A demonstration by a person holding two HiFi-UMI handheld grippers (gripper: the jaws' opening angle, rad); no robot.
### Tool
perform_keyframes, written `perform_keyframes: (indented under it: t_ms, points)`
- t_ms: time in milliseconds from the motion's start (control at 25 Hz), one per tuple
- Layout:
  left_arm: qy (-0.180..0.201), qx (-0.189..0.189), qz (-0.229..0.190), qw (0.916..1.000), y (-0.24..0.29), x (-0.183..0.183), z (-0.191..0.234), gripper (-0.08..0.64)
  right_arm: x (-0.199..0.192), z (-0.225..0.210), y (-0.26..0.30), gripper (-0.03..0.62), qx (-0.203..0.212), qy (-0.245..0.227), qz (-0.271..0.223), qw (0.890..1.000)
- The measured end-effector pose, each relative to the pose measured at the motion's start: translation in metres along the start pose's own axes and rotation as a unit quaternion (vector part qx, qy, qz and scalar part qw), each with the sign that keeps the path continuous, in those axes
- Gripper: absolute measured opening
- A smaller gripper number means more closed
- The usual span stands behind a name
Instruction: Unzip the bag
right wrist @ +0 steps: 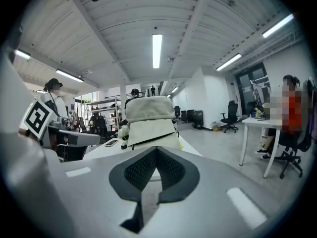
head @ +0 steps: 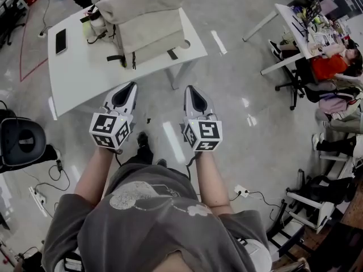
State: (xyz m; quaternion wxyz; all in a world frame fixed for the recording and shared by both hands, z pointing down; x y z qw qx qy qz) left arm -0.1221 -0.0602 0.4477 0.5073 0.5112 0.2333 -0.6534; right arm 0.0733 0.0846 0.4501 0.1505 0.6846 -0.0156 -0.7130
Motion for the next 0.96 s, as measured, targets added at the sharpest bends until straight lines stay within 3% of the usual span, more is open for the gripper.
perform_keyframes:
  t_ms: [400, 960]
  points:
    - [0.005, 0.001, -0.019, 0.9998, -0.060, -0.019, -0.059, 0.020, -0.005, 0.025, -0.079, -0.002, 0.035, -0.030, -0.005, 0.999]
    - [0.016, 0.005, -0.037, 0.9992, -0.111, -0.029, -0.092, 0.015, -0.003, 0.046, -0.123, -0.002, 0.057, -0.052, -0.008, 0.997]
Point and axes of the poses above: the fingertips, and each gripper's own axes: y forward along the fingers, z to its left, x out of its top, the point moved 8 cm from there along -y, backward along the fingers, and after that the axes turned 10 degrees about -y, right-handed, at the moved point
